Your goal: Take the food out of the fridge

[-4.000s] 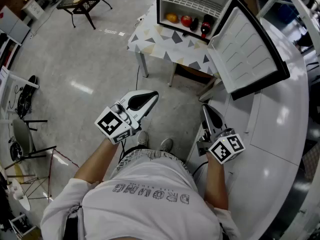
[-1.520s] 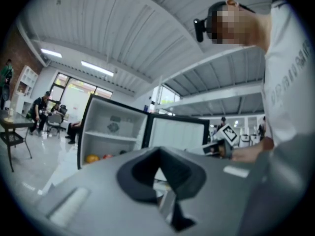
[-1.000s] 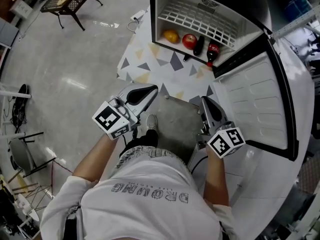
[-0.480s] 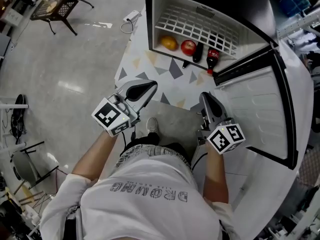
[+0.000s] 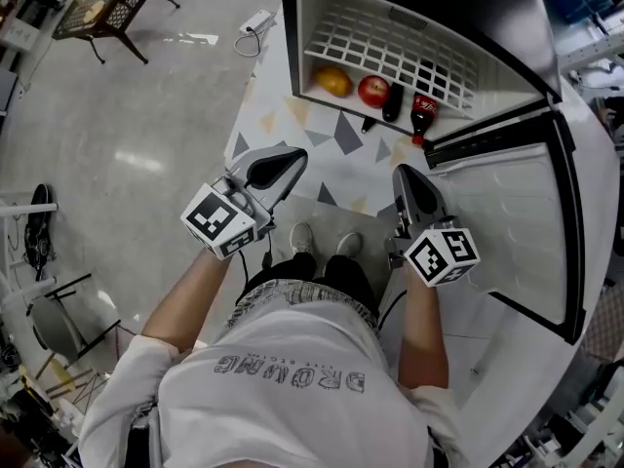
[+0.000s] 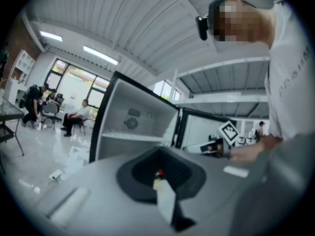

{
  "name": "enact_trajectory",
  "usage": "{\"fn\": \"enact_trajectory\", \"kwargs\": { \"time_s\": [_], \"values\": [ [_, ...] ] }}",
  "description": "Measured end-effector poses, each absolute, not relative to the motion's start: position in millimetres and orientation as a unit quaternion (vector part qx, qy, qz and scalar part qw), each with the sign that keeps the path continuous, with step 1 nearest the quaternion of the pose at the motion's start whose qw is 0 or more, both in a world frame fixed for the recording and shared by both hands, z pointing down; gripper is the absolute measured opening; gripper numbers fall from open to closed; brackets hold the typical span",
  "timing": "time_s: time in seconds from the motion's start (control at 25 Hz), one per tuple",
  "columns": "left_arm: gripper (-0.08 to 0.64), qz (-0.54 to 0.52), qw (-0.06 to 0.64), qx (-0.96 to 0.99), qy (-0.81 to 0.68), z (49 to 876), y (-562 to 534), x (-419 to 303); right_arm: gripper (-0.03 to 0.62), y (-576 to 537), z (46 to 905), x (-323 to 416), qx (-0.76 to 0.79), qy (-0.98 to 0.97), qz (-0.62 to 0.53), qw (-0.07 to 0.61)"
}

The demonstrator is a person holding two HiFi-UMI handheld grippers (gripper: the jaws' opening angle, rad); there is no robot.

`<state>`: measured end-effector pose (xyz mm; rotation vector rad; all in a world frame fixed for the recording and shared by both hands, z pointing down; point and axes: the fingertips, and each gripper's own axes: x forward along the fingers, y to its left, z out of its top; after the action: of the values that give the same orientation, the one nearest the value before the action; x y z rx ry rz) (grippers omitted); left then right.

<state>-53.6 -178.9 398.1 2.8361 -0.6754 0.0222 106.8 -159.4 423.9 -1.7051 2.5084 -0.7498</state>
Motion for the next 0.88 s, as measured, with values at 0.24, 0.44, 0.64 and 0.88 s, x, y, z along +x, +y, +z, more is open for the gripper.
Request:
{"fn": "enact_trajectory", "kwargs": {
  "time_s": [0.24,0.44,0.64,0.88],
  "values": [
    [0.008,0.013,0.118,0.963,-0.24,408,-191,-47,-0.011,-183,437,114,-0.554,0.799,-0.234,-0.006],
    [0.008,0.021,0.124,0.961,-0.246,418,-202,-34,-0.011,-204,451,120,-0.558,0.796,-0.233,-0.019],
    [0.008,0.036,0.12,0.959,-0.253,433,-212,-23,-0.011,-223,470,129,-0.564,0.791,-0.231,-0.038],
    [0.008,0.048,0.128,0.956,-0.258,456,-222,-11,-0.011,-247,502,144,-0.584,0.777,-0.224,-0.066]
  ]
}}
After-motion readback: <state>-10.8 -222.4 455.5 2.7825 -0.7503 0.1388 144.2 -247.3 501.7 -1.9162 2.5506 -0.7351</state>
